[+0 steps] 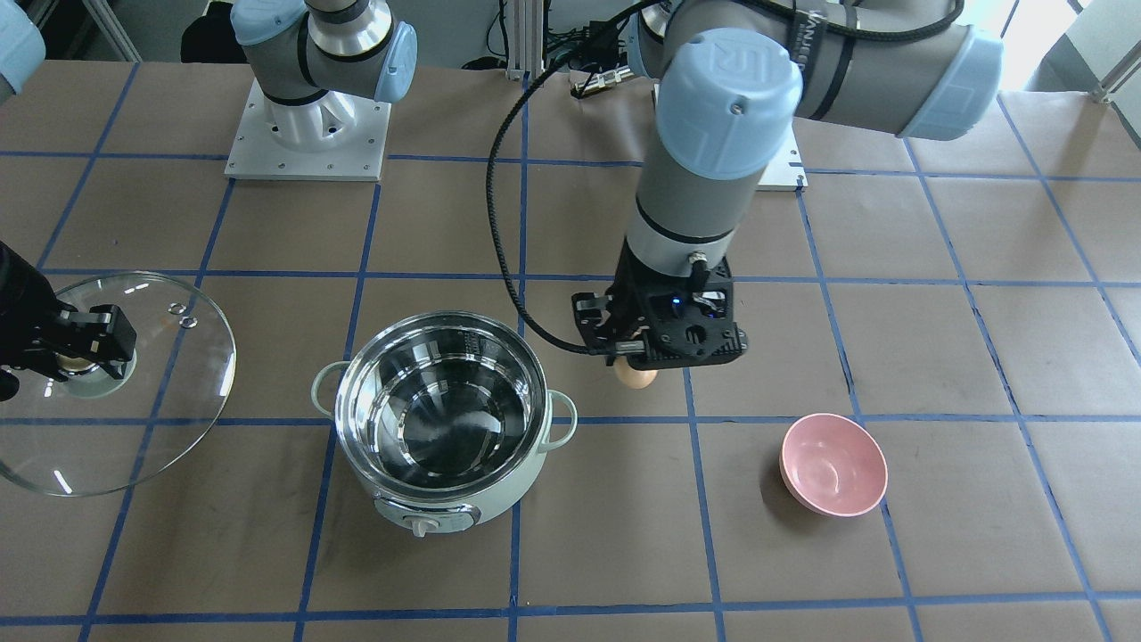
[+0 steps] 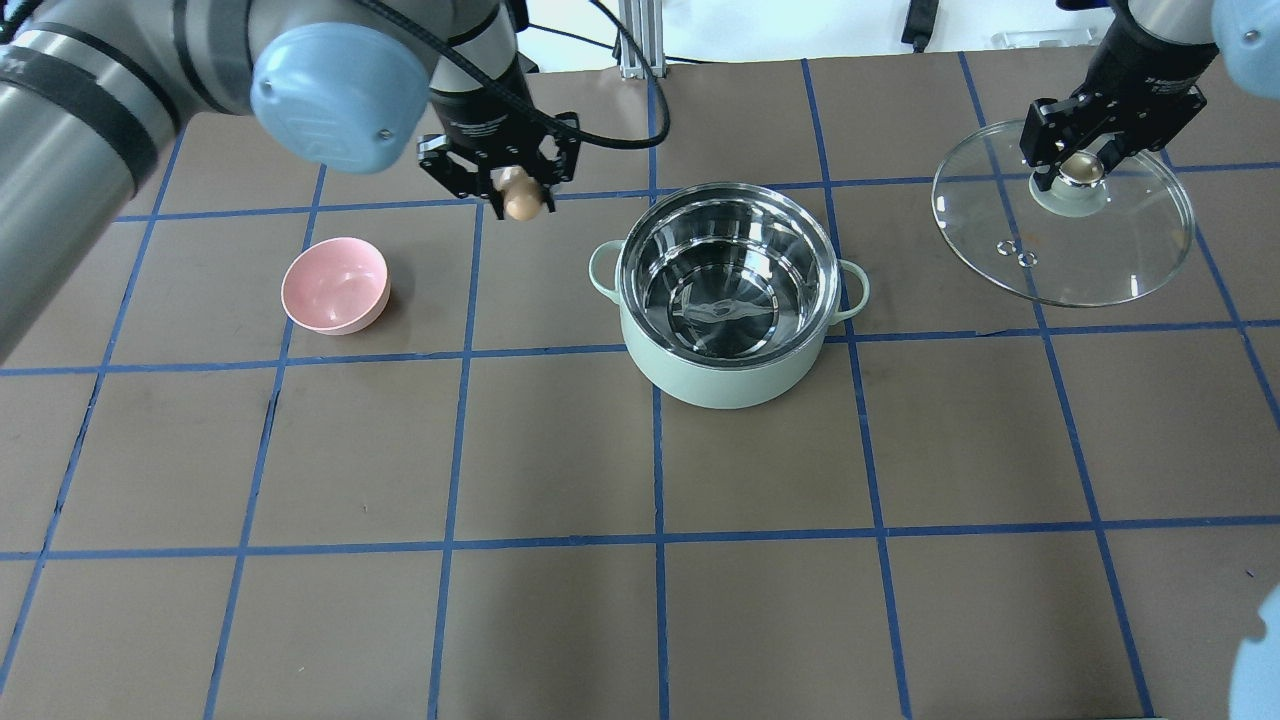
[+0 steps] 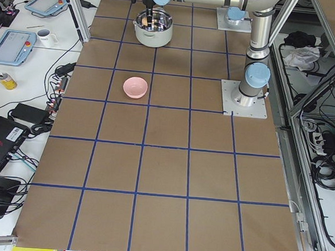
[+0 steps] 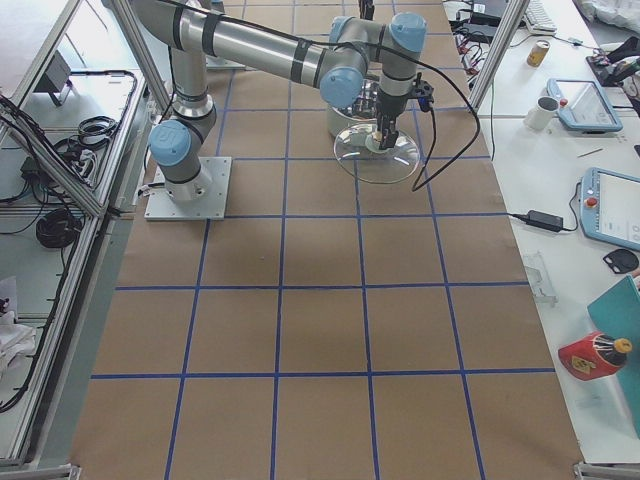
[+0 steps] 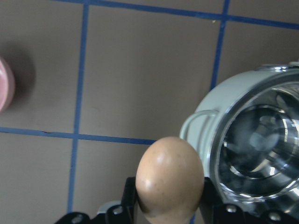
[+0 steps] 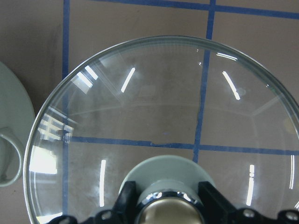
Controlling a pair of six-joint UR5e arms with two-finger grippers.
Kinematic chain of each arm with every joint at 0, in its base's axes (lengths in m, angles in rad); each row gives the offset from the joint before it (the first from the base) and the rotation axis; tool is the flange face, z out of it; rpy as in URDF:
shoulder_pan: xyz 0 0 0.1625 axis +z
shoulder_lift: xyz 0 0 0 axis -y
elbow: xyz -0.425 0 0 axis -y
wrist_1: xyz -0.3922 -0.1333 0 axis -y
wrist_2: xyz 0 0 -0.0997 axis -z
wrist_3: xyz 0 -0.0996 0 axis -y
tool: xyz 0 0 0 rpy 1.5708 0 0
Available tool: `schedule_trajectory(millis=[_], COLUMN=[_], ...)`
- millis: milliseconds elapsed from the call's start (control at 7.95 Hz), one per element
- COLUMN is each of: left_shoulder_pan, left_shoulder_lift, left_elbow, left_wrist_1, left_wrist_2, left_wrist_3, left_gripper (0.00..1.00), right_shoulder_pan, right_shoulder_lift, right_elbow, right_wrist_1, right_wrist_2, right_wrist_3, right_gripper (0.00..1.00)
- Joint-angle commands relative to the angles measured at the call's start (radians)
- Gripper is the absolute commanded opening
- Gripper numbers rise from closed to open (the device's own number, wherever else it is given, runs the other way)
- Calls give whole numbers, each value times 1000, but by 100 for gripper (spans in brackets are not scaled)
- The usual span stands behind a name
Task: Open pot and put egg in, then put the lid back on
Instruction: 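Carry the egg with the left gripper over the open pot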
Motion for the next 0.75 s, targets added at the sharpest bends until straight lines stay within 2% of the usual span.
schedule_trajectory(millis=[0, 252, 629], left_shoulder_pan=[-161, -217, -226], left_shoulder_lift=[-85, -147, -215], left_elbow=[29, 28, 28], left_wrist_1=[157, 162, 178], left_wrist_2=[-53, -49, -41], left_wrist_3=[-118, -151, -164], left_gripper=[0, 0, 0], right_shoulder_pan=[0, -2, 0], right_shoulder_lift=[1, 1, 4], right_elbow=[2, 6, 12], right_wrist_1=[-10, -14, -20], right_wrist_2=[0, 2, 2], right_wrist_3=[2, 2, -1], right_gripper=[0, 0, 0])
